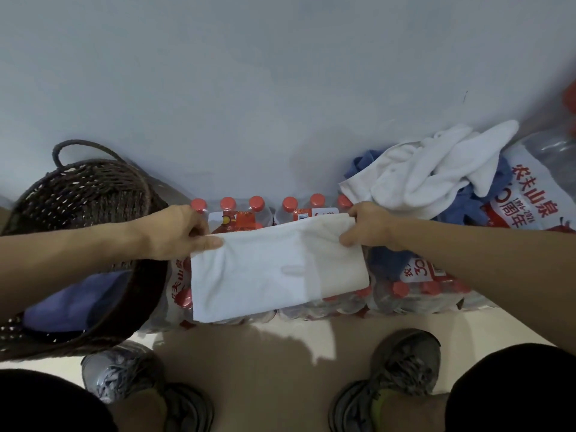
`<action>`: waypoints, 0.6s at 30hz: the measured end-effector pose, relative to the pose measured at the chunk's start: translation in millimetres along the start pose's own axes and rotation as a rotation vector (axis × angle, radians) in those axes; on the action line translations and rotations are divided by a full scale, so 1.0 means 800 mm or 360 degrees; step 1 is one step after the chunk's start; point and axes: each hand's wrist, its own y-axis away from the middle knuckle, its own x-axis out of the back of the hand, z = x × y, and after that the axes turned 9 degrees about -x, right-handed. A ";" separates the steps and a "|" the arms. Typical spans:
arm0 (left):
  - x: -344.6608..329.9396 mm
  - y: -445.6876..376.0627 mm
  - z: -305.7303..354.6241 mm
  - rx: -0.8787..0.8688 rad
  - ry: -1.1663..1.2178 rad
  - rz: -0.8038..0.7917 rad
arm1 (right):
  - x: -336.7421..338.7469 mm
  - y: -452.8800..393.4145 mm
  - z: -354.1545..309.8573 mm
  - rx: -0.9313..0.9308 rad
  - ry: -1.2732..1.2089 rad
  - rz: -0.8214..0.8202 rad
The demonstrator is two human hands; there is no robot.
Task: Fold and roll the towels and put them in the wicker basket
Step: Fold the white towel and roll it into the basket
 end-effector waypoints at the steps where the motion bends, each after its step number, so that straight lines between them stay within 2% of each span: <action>1: 0.005 0.002 0.004 -0.0019 -0.0014 0.0082 | 0.001 -0.001 0.000 -0.0041 -0.0036 -0.0038; 4: 0.020 0.009 0.023 -0.0010 0.0080 0.0198 | 0.010 0.003 -0.004 -0.0120 -0.0036 -0.0280; 5: 0.026 0.012 0.032 -0.0026 0.0146 0.0232 | 0.015 0.007 -0.009 -0.0102 0.0176 -0.0361; 7: 0.043 0.019 0.056 -0.0156 0.0252 0.0368 | 0.023 0.019 -0.023 0.0005 0.0966 -0.0402; 8: 0.053 0.022 0.070 -0.0250 0.0280 0.0440 | 0.022 0.024 -0.029 0.0124 0.1309 -0.0334; 9: 0.063 0.025 0.086 -0.0343 0.0291 0.0491 | 0.019 0.029 -0.036 0.0302 0.1464 -0.0242; 10: 0.072 0.027 0.101 -0.0423 0.0288 0.0520 | 0.015 0.036 -0.045 0.0515 0.1425 -0.0163; 13: 0.085 0.033 0.129 -0.0530 0.0222 0.0535 | -0.004 0.073 -0.082 0.1046 0.0723 -0.0159; 15: 0.090 0.036 0.138 -0.0539 0.0191 0.0503 | -0.017 0.089 -0.099 0.1127 0.0436 -0.0242; 18: 0.095 0.041 0.138 -0.0545 0.0214 0.0524 | -0.025 0.098 -0.104 0.1089 0.0336 -0.0373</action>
